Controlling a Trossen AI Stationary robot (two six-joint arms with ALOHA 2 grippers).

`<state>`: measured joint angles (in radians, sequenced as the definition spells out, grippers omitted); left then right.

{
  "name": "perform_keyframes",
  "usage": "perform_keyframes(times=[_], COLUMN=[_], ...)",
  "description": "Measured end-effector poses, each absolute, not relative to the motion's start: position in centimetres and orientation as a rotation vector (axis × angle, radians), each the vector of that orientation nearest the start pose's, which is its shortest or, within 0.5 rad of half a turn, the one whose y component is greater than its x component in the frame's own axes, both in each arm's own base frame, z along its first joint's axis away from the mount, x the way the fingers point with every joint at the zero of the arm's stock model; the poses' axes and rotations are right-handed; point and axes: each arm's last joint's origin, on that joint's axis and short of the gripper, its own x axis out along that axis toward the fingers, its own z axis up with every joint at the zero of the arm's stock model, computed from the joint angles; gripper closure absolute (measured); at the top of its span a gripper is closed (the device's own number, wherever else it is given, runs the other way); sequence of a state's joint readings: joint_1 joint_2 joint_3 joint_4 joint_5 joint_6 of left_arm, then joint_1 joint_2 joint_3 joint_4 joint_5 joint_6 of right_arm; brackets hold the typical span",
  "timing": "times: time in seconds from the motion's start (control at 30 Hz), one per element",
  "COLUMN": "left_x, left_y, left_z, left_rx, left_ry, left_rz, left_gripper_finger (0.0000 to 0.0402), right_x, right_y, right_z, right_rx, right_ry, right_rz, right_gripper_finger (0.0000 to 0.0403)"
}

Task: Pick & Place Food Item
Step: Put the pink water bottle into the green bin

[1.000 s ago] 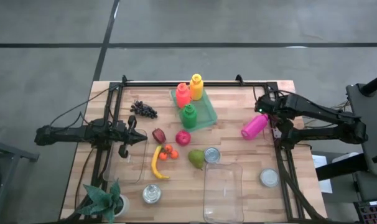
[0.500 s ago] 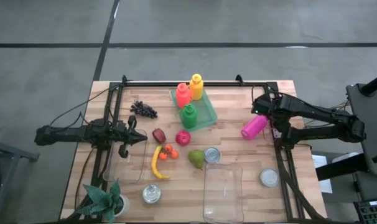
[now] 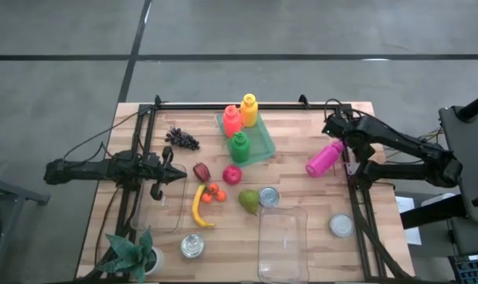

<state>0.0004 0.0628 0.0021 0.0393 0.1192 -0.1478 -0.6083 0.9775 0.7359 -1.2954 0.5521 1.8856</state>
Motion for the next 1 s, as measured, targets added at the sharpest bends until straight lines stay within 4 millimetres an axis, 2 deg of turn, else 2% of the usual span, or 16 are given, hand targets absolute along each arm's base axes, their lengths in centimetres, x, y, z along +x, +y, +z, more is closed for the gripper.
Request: perform_keyframes(times=[0.2,0.4,0.63,1.0], left_x=[10.1,10.1,10.1,10.1], left_y=[-0.3,-0.3,-0.3,-0.3], left_z=[16.3,16.3,16.3,16.3], left_rx=[-0.149,-0.149,-0.149,-0.149], left_ry=[0.03,0.03,0.031,0.03], left_rz=[-0.117,-0.117,-0.117,-0.117], left_gripper_finger=[0.0401,0.0401,0.0401,0.0401], right_x=[9.1,8.9,8.3,8.9], right_y=[-9.9,-11.7,-11.9,-12.5], right_z=[22.2,21.1,19.7,16.9], right_rx=[1.365,1.389,1.564,1.6], right_ry=[0.356,0.268,0.344,0.373], right_rz=[-2.023,-1.963,-1.915,-1.957], right_gripper_finger=[0.0094,0.0094,0.0094,0.0094])
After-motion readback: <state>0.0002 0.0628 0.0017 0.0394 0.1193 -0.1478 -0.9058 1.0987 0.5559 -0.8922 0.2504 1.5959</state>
